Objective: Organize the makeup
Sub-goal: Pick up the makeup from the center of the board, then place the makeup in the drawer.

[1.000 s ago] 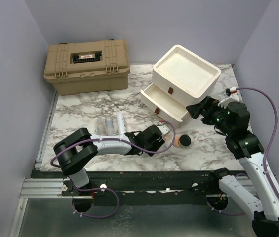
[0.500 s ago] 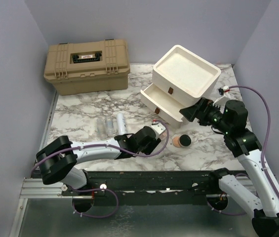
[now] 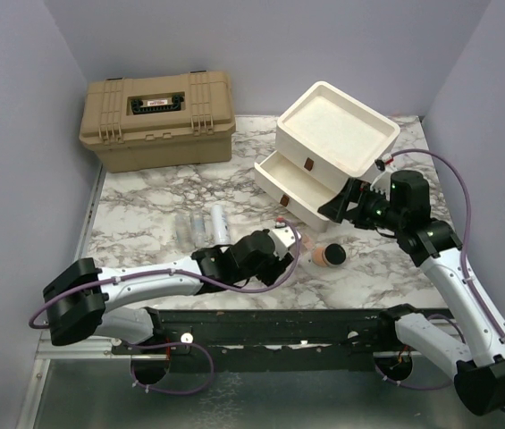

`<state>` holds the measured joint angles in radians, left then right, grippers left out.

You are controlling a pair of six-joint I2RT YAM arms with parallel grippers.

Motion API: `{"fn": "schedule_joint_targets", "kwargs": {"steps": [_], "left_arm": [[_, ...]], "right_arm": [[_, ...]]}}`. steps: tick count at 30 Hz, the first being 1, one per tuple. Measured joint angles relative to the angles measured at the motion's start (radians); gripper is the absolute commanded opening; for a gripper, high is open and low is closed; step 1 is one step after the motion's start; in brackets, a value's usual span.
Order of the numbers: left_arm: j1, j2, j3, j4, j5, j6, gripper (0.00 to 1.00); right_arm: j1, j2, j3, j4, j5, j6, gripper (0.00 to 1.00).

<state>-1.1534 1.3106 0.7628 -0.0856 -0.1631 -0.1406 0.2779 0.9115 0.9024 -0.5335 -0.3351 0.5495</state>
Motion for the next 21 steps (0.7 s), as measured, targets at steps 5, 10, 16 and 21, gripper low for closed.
{"fn": "schedule_joint_targets", "kwargs": {"steps": [5, 10, 16, 21], "left_arm": [[-0.003, -0.068, -0.009, -0.012, 0.006, 0.028, 0.27], [-0.009, -0.101, -0.005, -0.014, 0.019, 0.067, 0.28], [-0.022, -0.101, 0.020, -0.016, 0.015, 0.136, 0.28], [-0.069, -0.091, 0.061, -0.021, -0.014, 0.193, 0.27]], "right_arm": [[0.000, 0.003, -0.001, -0.016, -0.073, -0.011, 0.93], [0.000, 0.007, -0.021, -0.034, -0.129, -0.017, 0.90], [0.000, 0.017, -0.084, -0.044, -0.177, -0.014, 0.82], [0.000, 0.020, -0.135, -0.036, -0.226, -0.004, 0.80]]}}
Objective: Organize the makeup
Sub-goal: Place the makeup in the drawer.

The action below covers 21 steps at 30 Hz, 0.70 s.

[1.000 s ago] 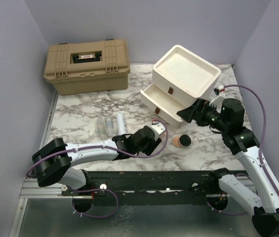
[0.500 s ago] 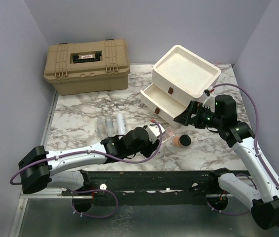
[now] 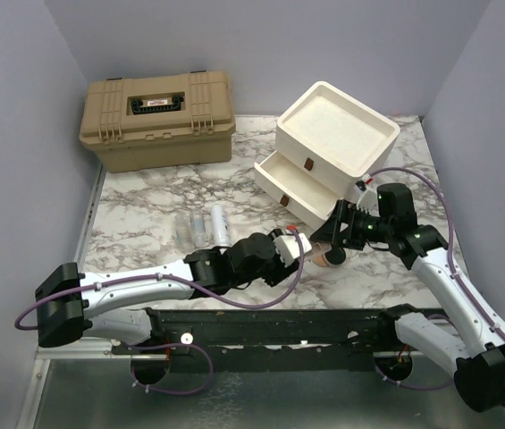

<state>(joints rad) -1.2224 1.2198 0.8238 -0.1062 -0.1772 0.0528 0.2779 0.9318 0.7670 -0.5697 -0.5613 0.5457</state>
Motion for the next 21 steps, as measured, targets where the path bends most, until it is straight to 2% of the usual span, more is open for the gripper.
{"fn": "schedule_joint_targets", "kwargs": {"steps": [1, 4, 8, 12, 21], "left_arm": [[-0.007, 0.002, 0.006, 0.001, -0.005, 0.011, 0.26], [-0.017, 0.010, 0.014, 0.002, -0.015, 0.031, 0.23], [-0.019, 0.015, 0.016, 0.000, -0.026, 0.061, 0.21], [-0.019, 0.018, 0.016, 0.000, -0.031, 0.066, 0.14], [-0.019, -0.005, -0.022, 0.042, -0.021, 0.057, 0.12]], "right_arm": [[0.000, 0.004, -0.001, 0.000, -0.008, 0.003, 0.80], [0.000, 0.013, -0.002, 0.015, -0.024, 0.008, 0.67], [0.000, 0.013, -0.002, 0.051, -0.051, 0.033, 0.59], [0.000, 0.007, -0.002, 0.070, -0.076, 0.039, 0.56], [0.000, -0.066, -0.032, 0.141, -0.130, 0.042, 0.44]]}}
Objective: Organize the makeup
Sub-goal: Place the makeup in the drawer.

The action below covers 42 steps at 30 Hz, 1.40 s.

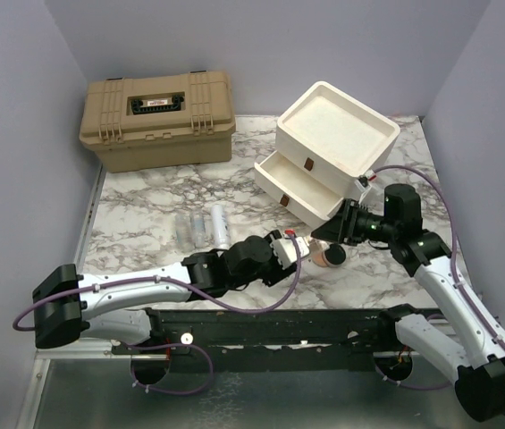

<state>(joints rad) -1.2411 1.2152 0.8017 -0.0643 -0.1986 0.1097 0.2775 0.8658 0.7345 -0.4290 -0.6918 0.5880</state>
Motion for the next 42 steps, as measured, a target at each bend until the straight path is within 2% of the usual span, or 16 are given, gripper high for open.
{"fn": "schedule_joint_targets", "kwargs": {"steps": [6, 9, 15, 18, 22, 25, 28, 30, 31, 34, 36, 42], "left_arm": [[0.003, -0.063, -0.063, 0.063, 0.008, -0.007, 0.11], [0.003, -0.075, -0.077, 0.075, 0.012, -0.011, 0.07], [0.011, -0.087, -0.080, 0.095, 0.032, -0.011, 0.06], [0.013, -0.087, -0.083, 0.105, 0.034, -0.013, 0.06], [0.026, -0.095, -0.098, 0.124, 0.042, -0.017, 0.08], [0.038, -0.098, -0.103, 0.138, 0.061, -0.021, 0.11], [0.048, -0.108, -0.112, 0.158, 0.072, -0.028, 0.24], [0.051, -0.112, -0.113, 0.159, 0.075, -0.040, 0.45], [0.051, -0.113, -0.113, 0.160, 0.075, -0.047, 0.50], [0.051, -0.114, -0.113, 0.159, 0.072, -0.072, 0.60], [0.051, -0.114, -0.113, 0.160, 0.068, -0.081, 0.74], [0.081, -0.116, -0.087, 0.150, 0.001, -0.132, 0.91]], "right_arm": [[0.000, 0.010, -0.083, 0.121, -0.021, 0.085, 0.44], [0.000, 0.013, -0.082, 0.122, -0.027, 0.082, 0.44], [0.000, 0.032, -0.054, 0.121, -0.069, 0.043, 0.37], [0.000, 0.032, -0.055, 0.130, -0.107, 0.047, 0.23], [0.000, 0.021, -0.058, 0.137, -0.113, 0.057, 0.19], [0.001, 0.001, -0.064, 0.150, -0.109, 0.068, 0.11], [0.001, -0.004, -0.064, 0.166, -0.106, 0.079, 0.03], [0.001, -0.004, -0.064, 0.171, -0.106, 0.084, 0.02], [0.001, -0.004, -0.064, 0.172, -0.105, 0.085, 0.01], [0.001, 0.000, -0.062, 0.171, -0.099, 0.085, 0.01], [0.001, 0.000, -0.062, 0.171, -0.092, 0.089, 0.01], [0.003, 0.001, -0.063, 0.175, -0.030, 0.105, 0.01]]}}
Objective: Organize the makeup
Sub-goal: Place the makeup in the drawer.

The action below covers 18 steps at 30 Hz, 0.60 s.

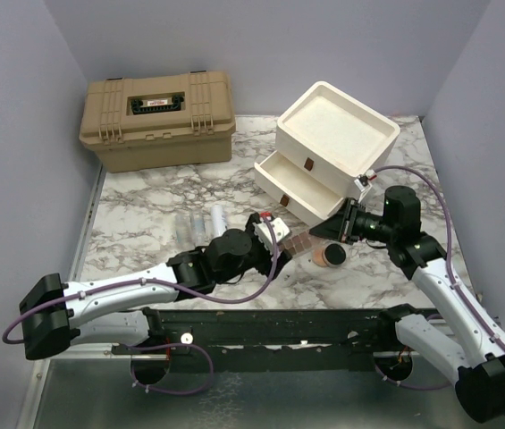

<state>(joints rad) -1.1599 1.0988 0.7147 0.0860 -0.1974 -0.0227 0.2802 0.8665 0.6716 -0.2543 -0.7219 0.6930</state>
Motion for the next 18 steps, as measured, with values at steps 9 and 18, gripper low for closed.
{"fn": "schedule_joint_targets", "kwargs": {"steps": [9, 18], "left_arm": [[0.022, -0.124, 0.000, -0.005, -0.071, -0.048, 0.99], [0.127, -0.220, -0.056, 0.025, -0.145, -0.155, 0.99]], "right_arm": [[0.000, 0.002, -0.022, 0.067, 0.093, 0.087, 0.01], [0.000, 0.021, 0.020, 0.148, 0.294, 0.189, 0.01]]}}
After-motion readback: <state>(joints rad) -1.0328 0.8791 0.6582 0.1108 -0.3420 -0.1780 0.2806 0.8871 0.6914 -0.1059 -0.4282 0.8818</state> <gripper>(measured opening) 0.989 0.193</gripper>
